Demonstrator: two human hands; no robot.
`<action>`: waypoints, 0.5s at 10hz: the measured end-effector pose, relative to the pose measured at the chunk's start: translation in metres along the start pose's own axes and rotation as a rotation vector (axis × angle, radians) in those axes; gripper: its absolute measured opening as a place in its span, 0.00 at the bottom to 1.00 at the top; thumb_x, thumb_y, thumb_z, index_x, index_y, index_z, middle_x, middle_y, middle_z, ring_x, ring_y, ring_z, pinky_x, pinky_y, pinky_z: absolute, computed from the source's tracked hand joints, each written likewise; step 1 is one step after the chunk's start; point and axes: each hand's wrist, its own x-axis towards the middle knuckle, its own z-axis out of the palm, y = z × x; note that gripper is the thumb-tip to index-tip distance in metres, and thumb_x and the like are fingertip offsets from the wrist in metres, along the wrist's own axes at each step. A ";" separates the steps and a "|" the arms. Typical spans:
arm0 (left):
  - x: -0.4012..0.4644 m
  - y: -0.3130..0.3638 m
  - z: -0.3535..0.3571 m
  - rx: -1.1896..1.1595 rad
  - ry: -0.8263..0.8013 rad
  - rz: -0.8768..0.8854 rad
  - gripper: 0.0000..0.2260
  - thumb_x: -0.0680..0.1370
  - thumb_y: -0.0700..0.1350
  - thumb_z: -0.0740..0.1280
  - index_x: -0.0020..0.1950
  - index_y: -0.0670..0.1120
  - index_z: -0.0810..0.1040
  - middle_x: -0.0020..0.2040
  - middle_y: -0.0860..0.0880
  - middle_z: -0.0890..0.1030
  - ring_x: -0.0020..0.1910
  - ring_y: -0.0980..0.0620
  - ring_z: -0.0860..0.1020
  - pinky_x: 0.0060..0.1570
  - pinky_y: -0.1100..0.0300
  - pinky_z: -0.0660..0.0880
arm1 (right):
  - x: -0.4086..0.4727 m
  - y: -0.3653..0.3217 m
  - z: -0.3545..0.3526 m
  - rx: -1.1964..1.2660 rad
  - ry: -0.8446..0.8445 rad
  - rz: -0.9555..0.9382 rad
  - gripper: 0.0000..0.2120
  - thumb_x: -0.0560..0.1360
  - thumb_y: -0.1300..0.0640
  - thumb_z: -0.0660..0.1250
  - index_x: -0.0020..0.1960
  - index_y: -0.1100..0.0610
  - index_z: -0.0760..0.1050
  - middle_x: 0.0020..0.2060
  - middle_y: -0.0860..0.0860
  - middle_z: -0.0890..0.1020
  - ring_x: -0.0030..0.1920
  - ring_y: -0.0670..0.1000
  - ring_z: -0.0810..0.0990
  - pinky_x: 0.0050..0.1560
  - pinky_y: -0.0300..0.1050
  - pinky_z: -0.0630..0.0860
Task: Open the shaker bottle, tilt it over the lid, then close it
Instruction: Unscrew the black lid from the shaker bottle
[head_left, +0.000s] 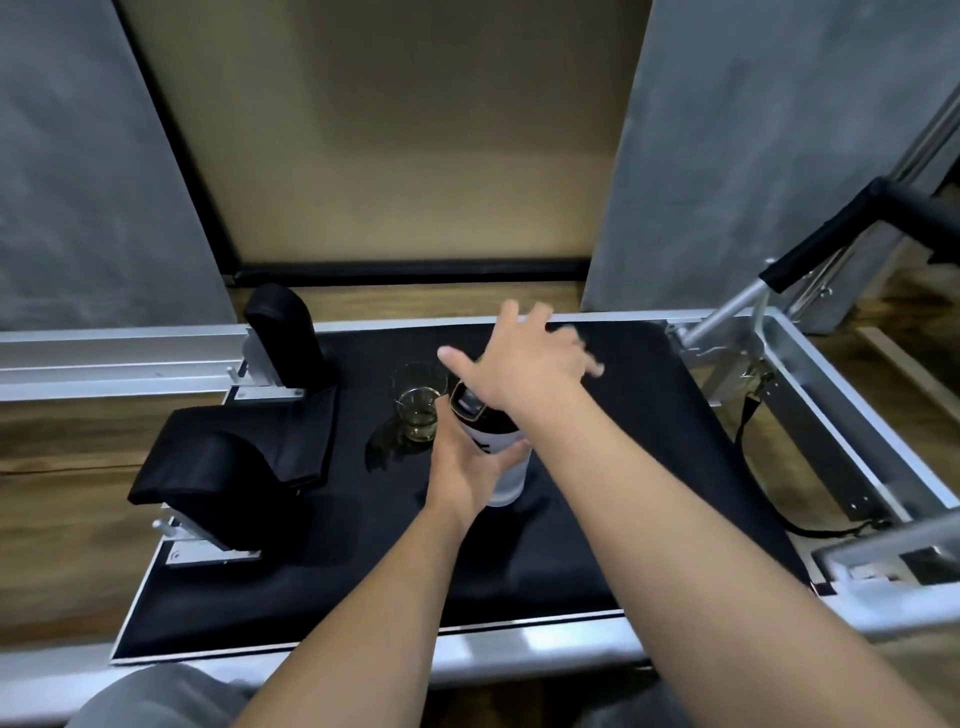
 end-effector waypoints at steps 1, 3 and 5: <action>0.002 0.004 0.003 -0.121 0.048 -0.118 0.16 0.87 0.55 0.59 0.57 0.44 0.78 0.54 0.43 0.83 0.38 0.52 0.87 0.31 0.56 0.82 | 0.003 0.000 0.017 0.087 -0.072 -0.020 0.36 0.74 0.30 0.58 0.72 0.55 0.63 0.67 0.57 0.67 0.58 0.68 0.75 0.50 0.61 0.78; 0.006 -0.020 -0.011 0.379 0.045 0.079 0.32 0.70 0.41 0.83 0.68 0.43 0.70 0.63 0.48 0.79 0.59 0.52 0.80 0.52 0.70 0.78 | 0.012 0.024 0.007 -0.011 -0.063 -0.625 0.23 0.73 0.38 0.62 0.63 0.49 0.69 0.59 0.49 0.68 0.56 0.58 0.72 0.44 0.50 0.70; 0.003 -0.023 -0.006 0.431 0.038 0.087 0.42 0.65 0.44 0.85 0.74 0.42 0.68 0.64 0.47 0.79 0.60 0.54 0.77 0.63 0.55 0.77 | 0.017 0.027 0.008 -0.095 -0.077 -0.619 0.30 0.74 0.31 0.60 0.68 0.49 0.67 0.64 0.50 0.68 0.60 0.59 0.73 0.46 0.52 0.72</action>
